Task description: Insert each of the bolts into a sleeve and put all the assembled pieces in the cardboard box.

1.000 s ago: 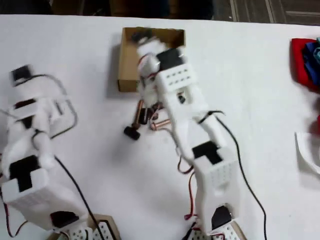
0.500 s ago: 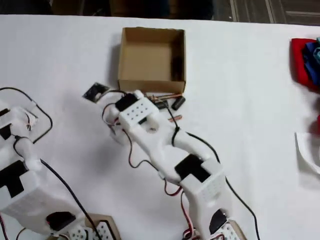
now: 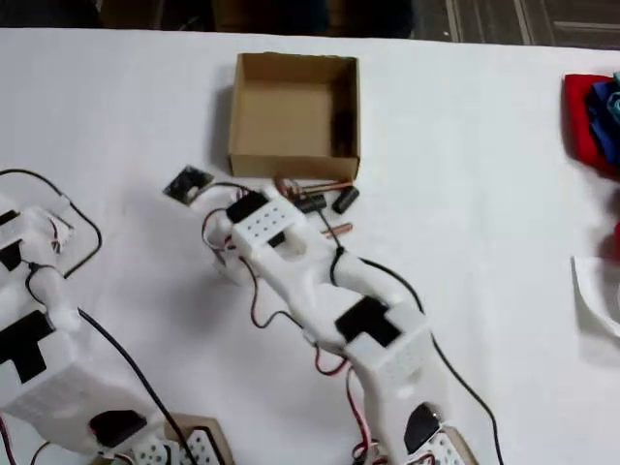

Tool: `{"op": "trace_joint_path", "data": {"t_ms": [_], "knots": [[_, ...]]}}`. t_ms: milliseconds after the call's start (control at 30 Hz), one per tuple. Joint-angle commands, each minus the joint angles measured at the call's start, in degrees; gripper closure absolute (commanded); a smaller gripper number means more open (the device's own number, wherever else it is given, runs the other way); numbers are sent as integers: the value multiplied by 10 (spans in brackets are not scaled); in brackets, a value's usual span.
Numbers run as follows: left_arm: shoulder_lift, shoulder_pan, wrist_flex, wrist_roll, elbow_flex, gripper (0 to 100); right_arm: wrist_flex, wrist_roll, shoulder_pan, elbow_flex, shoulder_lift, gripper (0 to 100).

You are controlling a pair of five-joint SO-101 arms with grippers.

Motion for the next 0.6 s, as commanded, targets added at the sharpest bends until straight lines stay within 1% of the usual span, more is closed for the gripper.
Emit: {"op": "trace_joint_path", "data": {"t_ms": [0, 33, 100, 167, 233, 367, 467, 567], "knots": [[-3, -2, -1, 3, -22, 895, -2, 4, 13, -40, 31, 886], [-3, -2, -1, 3, -22, 895, 1, 4, 18, -51, 39, 904], [-3, -2, -1, 3, -22, 895, 23, 1, 27, -77, 50, 985], [-3, -2, -1, 3, -22, 895, 58, 0, 38, -102, 49, 970], [-3, -2, -1, 3, -22, 895, 99, 0, 51, -128, 36, 978], [-3, -2, -1, 3, -22, 895, 164, -1, 65, -145, -33, 976], [-3, -2, -1, 3, -22, 895, 195, -1, 68, -115, -111, 976], [-3, -2, -1, 3, -22, 895, 196, 3, 71, -28, -192, 976]]}}
